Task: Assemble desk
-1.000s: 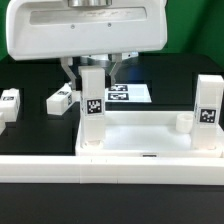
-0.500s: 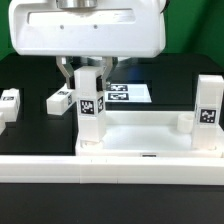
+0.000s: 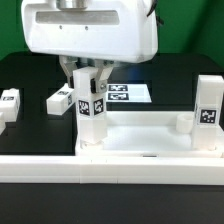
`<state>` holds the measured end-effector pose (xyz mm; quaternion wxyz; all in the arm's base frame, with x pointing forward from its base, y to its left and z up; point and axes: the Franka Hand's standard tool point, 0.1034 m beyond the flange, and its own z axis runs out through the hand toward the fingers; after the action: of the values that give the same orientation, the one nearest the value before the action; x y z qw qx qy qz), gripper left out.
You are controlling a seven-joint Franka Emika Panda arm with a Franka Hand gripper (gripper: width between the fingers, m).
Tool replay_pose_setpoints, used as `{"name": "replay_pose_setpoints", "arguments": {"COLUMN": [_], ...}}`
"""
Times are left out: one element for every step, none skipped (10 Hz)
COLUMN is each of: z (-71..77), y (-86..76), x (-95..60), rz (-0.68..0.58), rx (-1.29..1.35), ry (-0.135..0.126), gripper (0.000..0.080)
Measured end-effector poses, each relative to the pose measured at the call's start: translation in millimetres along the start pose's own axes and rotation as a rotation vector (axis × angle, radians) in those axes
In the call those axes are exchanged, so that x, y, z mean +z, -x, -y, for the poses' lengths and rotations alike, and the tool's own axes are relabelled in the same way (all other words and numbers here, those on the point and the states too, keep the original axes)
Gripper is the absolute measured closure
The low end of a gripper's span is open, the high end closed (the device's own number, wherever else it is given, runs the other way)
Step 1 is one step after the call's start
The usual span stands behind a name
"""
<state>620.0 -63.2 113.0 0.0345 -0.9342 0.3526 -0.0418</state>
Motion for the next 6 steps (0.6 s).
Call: {"name": "replay_pose_setpoints", "arguments": {"z": [0.3, 0.7, 1.6, 2.5, 3.9, 5.4], "y": [0.3, 0.7, 1.5, 2.2, 3.2, 4.2], "x": [0.2, 0.3, 0.5, 0.5, 0.5, 0.5], "rz": [0.000, 0.001, 0.001, 0.001, 0.001, 0.001], "rx": [-0.002, -0.036, -0.114, -0.208, -0.287, -0.404], "ry": [0.000, 0.000, 0.001, 0.001, 0.001, 0.001], "gripper": [0.0509, 0.0400, 0.0263, 0.0182, 0.0182, 0.0155]}}
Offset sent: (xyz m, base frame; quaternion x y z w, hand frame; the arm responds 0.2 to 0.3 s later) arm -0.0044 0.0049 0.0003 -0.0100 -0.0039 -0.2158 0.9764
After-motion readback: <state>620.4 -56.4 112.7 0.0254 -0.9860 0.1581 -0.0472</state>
